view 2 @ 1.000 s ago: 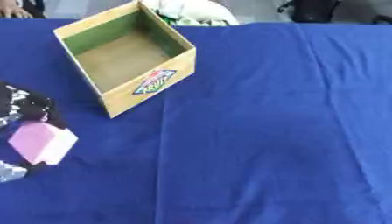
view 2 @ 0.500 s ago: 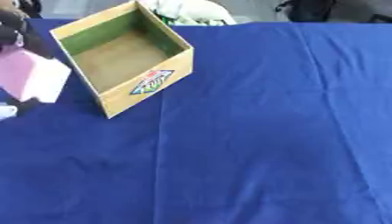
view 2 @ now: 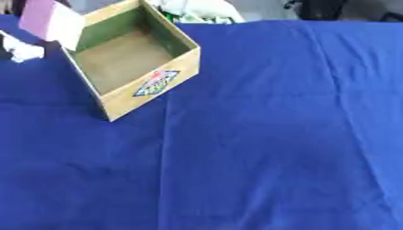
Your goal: Pick up objects on the table and place them in the box.
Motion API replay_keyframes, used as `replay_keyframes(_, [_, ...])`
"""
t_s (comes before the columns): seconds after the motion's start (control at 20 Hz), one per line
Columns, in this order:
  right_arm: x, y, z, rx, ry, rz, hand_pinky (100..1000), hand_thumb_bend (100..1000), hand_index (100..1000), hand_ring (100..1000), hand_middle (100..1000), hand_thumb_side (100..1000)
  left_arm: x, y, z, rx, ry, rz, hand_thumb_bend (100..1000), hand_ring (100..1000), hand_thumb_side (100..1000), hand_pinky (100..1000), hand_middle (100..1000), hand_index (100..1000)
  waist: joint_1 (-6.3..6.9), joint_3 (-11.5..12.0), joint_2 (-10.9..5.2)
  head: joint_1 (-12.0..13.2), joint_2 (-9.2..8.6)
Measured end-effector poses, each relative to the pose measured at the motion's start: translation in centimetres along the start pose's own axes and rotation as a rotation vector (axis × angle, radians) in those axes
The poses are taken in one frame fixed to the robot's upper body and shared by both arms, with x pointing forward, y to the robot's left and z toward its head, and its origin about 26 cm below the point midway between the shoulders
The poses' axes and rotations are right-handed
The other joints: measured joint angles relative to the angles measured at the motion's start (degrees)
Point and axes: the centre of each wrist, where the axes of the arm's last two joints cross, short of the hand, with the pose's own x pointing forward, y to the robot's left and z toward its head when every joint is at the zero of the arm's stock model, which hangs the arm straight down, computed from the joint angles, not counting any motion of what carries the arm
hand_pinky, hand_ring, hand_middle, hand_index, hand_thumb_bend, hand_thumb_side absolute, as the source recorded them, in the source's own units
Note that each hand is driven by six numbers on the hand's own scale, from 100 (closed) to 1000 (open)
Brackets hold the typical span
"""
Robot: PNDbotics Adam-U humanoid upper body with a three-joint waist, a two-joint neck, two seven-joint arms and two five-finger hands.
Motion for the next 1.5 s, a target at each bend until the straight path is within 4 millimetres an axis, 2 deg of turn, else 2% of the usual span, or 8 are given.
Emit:
replay_keyframes(0.6, [0.6, 0.4, -0.4, 0.003, -0.009, -0.030, 531, 100, 785, 763, 631, 1000, -3.2, -1.5, -3.6, -0.002, 0.083, 0.013, 100, 565, 245, 430, 562, 698, 0.67, -2.47, 2.30, 1.66, -2.37])
replay_keyframes(0.75, [0.6, 0.4, -0.4, 0.005, -0.009, -0.032, 531, 100, 786, 763, 631, 1000, -3.5, -1.8, -3.8, -0.003, 0.090, 0.011, 100, 571, 244, 437, 565, 699, 0.71, -2.65, 2.41, 1.83, -2.51])
replay_keyframes(0.9, [0.8, 0.6, -0.5, 0.009, -0.014, -0.039, 531, 100, 785, 763, 631, 1000, -4.0, -2.7, -4.1, -0.022, 0.118, 0.029, 100, 572, 244, 439, 566, 700, 1.05, -4.59, 3.32, 2.51, -3.33])
replay_keyframes(1.15, [1.0, 0.7, -0.6, 0.009, -0.017, -0.050, 530, 100, 785, 763, 630, 1000, -4.6, -4.0, -4.5, -0.041, 0.152, 0.027, 100, 583, 244, 454, 576, 710, 1.17, -4.84, 3.57, 3.00, -3.62])
replay_keyframes(1.3, [1.0, 0.7, -0.6, 0.011, -0.015, -0.053, 529, 100, 785, 763, 630, 1000, -4.6, -4.4, -4.8, -0.051, 0.132, 0.010, 100, 613, 246, 495, 596, 737, 1.26, -5.02, 3.70, 3.11, -3.90])
replay_keyframes(1.4, [1.0, 0.7, -0.6, 0.012, -0.014, -0.053, 529, 100, 785, 762, 629, 1000, -4.6, -4.4, -4.8, -0.060, 0.120, -0.010, 100, 672, 266, 560, 673, 803, 1.37, -5.09, 3.74, 3.22, -3.92])
replay_keyframes(1.45, [1.0, 0.7, -0.6, 0.013, -0.013, -0.053, 529, 100, 785, 762, 629, 1000, -4.6, -4.4, -4.8, -0.066, 0.116, -0.021, 100, 752, 357, 658, 741, 858, 1.42, -5.17, 3.76, 3.23, -3.92])
replay_keyframes(1.5, [1.0, 0.7, -0.6, 0.014, -0.012, -0.053, 528, 100, 786, 762, 629, 1000, -4.6, -4.4, -4.8, -0.073, 0.113, -0.034, 190, 803, 435, 735, 776, 884, 1.45, -5.25, 3.78, 3.24, -3.92])
